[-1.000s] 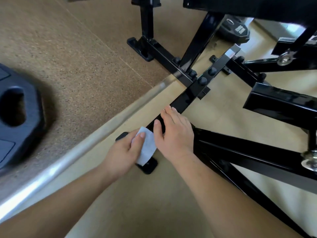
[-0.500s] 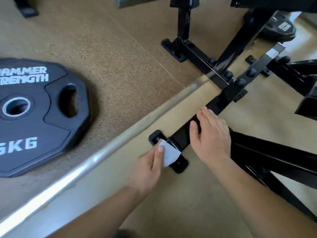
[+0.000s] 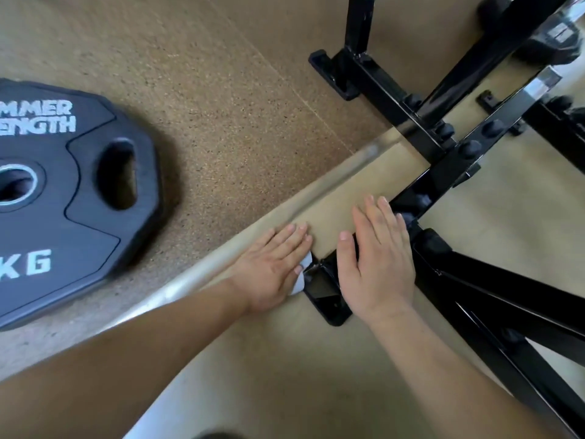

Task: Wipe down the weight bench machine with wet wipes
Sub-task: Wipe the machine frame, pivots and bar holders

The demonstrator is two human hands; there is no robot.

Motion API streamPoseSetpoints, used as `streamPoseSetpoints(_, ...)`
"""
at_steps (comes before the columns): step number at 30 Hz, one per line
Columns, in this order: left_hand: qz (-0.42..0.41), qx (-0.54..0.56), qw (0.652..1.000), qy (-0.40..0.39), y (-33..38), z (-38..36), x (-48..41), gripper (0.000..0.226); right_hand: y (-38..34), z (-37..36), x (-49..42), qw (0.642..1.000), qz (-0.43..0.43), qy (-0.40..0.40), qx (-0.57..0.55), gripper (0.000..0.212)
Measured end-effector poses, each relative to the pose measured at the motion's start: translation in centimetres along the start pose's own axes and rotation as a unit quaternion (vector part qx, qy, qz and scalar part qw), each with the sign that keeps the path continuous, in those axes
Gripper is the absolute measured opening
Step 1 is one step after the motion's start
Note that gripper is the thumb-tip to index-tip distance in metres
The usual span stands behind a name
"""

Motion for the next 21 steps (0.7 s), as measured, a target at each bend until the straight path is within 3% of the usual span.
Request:
streamPoseSetpoints(4, -0.018, -0.039, 0.999, -0.010, 0.2, 0.8, -1.1, 0.069, -0.1, 0.1, 0.2, 1.000, 0.001, 0.017, -0.009, 0.061)
streamPoseSetpoints(8, -0.018, 0.036, 0.999, 0.034, 1.0, 0.4, 2.3, 0.059, -0.1, 0.0, 0.2, 1.000, 0.001, 0.017, -0.024, 0.062)
streamPoseSetpoints(11, -0.026, 0.088, 0.996, 0.021, 1.2, 0.5, 3.4, 0.063, 0.0, 0.1, 0.2, 0.999, 0.005, 0.034, -0.032, 0.059)
streamPoseSetpoints(15, -0.040, 0.018, 0.999, -0.026, 2.1, 1.1, 1.4, 0.083, 0.0, 0.1, 0.3, 0.998, 0.019, 0.049, -0.041, 0.057)
streamPoseSetpoints(21, -0.003, 0.008, 0.999, 0.031, 2.5, -1.0, 3.4, 0.088, -0.1, 0.3, 0.3, 0.997, 0.025, 0.054, -0.048, 0.057)
Point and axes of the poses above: each hand's wrist, its own x-axis away from the middle knuckle, its own z-axis out of the back of the hand, y = z × x, the point moved 8 cm from there along -x, towards the middle knuckle
